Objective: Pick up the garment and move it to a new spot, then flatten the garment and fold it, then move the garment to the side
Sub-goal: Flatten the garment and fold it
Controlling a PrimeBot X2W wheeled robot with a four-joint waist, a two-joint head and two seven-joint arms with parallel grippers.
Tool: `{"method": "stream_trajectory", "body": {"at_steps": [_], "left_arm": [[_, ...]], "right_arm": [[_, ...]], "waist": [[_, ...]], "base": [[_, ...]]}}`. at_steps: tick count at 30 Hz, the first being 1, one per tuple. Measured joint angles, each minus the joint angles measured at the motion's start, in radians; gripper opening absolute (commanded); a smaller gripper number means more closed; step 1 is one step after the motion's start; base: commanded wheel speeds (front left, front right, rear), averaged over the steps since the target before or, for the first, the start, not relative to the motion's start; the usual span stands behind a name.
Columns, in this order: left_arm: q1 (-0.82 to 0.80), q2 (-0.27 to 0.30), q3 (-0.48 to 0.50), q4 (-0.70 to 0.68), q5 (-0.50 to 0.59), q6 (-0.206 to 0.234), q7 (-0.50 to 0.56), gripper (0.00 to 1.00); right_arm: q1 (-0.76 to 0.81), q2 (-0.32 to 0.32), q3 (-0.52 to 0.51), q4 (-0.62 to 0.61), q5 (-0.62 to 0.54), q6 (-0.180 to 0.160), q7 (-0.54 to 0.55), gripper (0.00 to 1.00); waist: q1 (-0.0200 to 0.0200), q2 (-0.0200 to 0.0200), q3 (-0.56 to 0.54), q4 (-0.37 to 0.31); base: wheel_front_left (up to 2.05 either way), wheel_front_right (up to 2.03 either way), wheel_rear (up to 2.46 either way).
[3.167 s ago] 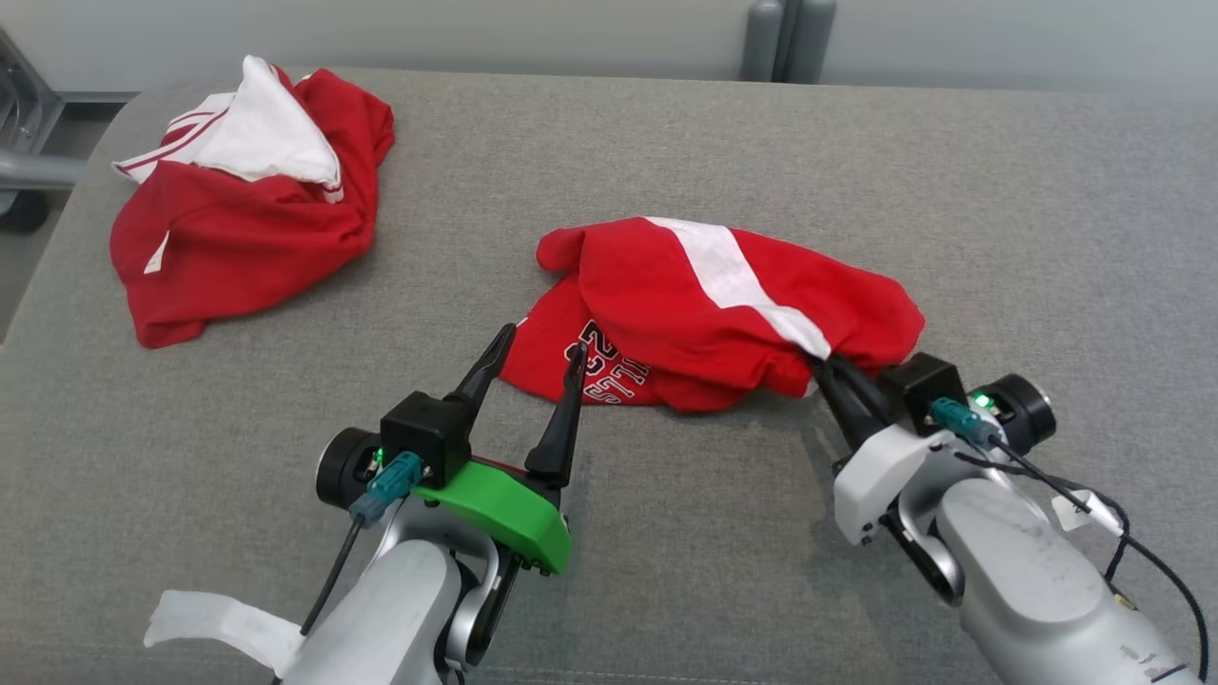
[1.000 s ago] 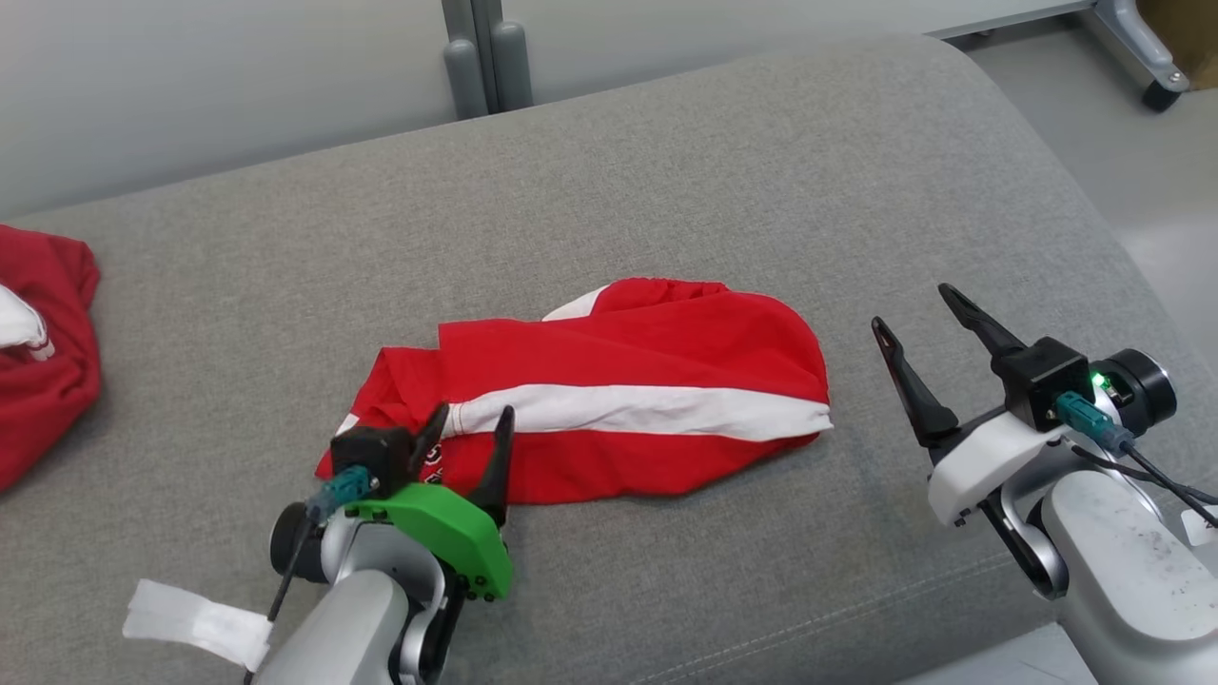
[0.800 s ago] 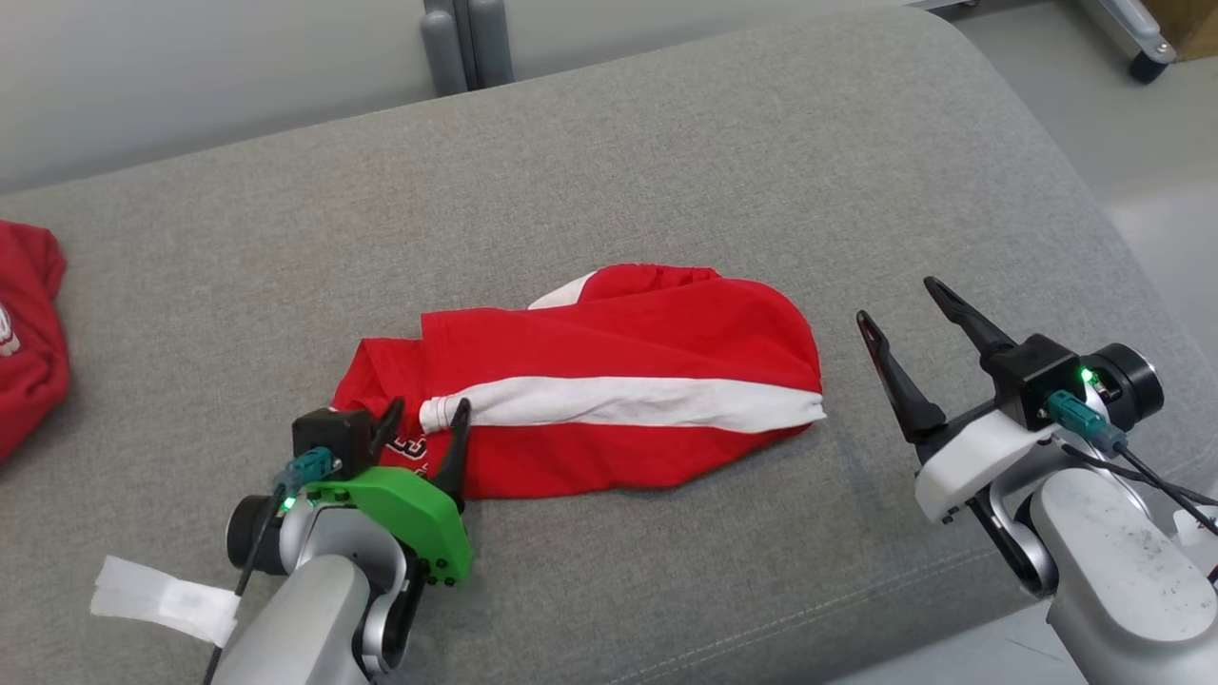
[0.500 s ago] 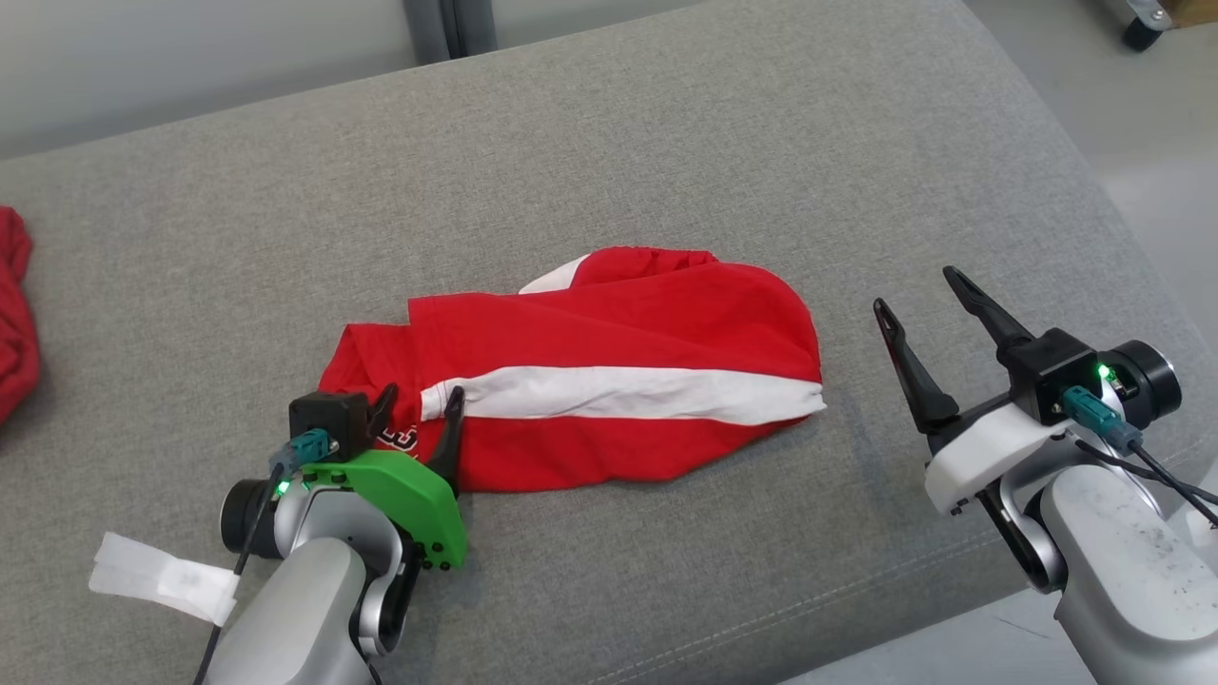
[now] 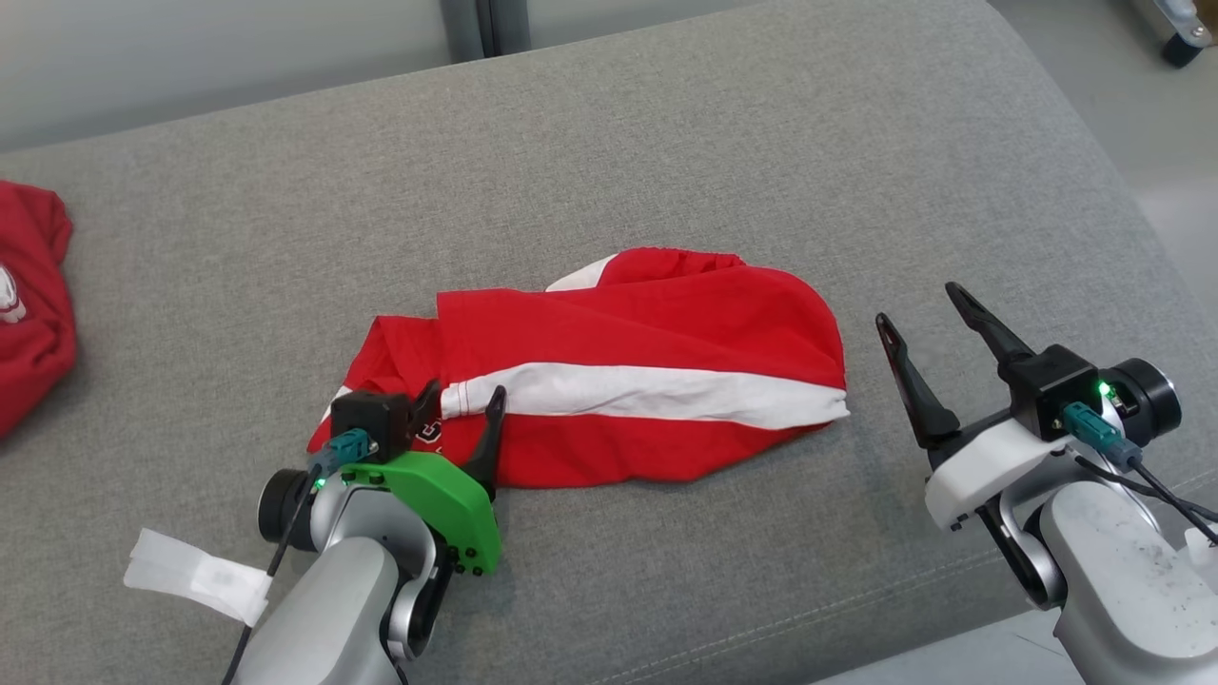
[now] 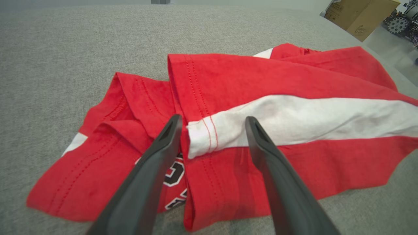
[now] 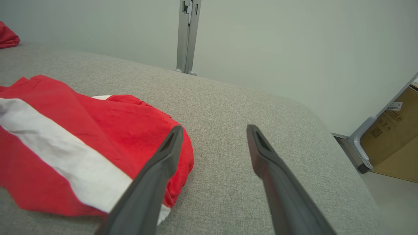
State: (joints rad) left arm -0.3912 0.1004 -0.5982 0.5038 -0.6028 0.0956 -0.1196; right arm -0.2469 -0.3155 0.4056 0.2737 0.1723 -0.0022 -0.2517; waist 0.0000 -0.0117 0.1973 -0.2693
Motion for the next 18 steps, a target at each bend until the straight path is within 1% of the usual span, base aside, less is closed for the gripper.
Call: {"method": "stream_trajectory", "body": {"at_steps": [5, 14, 15, 16, 17, 18], "left_arm": [[0.003, -0.010, -0.013, 0.000, 0.000, 0.000, 0.000, 1.00], [0.004, -0.012, -0.013, 0.004, 0.000, 0.000, 0.006, 1.00], [0.004, -0.012, -0.014, 0.003, 0.000, 0.001, 0.006, 0.81], [0.004, -0.012, -0.014, 0.002, 0.000, 0.001, 0.006, 0.65], [0.004, -0.012, -0.015, 0.001, 0.001, 0.001, 0.006, 0.42], [0.004, -0.012, -0.016, 0.001, 0.003, 0.001, 0.006, 0.29]], "right_arm": [[0.012, 0.002, 0.000, -0.001, 0.000, 0.000, 0.000, 1.00], [0.012, 0.005, 0.001, -0.006, -0.003, 0.002, 0.000, 1.00], [0.012, 0.005, 0.000, -0.006, -0.003, 0.002, 0.000, 1.00], [0.012, 0.005, 0.000, -0.006, -0.003, 0.002, 0.000, 1.00], [0.012, 0.005, -0.001, -0.006, -0.003, 0.002, 0.000, 1.00], [0.013, 0.005, -0.002, -0.006, -0.003, 0.002, 0.000, 1.00]], "waist": [[0.0000, 0.0000, -0.003, 0.005], [0.0000, 0.0000, -0.002, 0.001], [0.0000, 0.0000, -0.002, 0.000], [0.0000, 0.0000, -0.001, -0.001], [0.0000, 0.0000, -0.001, -0.002], [0.0000, 0.0000, -0.001, -0.002]], "base": [[0.00, 0.00, 0.00], [0.00, 0.00, 0.00], [0.00, 0.00, 0.00], [0.00, 0.00, 0.00], [0.00, 0.00, 0.00], [0.00, 0.00, 0.00]]}}
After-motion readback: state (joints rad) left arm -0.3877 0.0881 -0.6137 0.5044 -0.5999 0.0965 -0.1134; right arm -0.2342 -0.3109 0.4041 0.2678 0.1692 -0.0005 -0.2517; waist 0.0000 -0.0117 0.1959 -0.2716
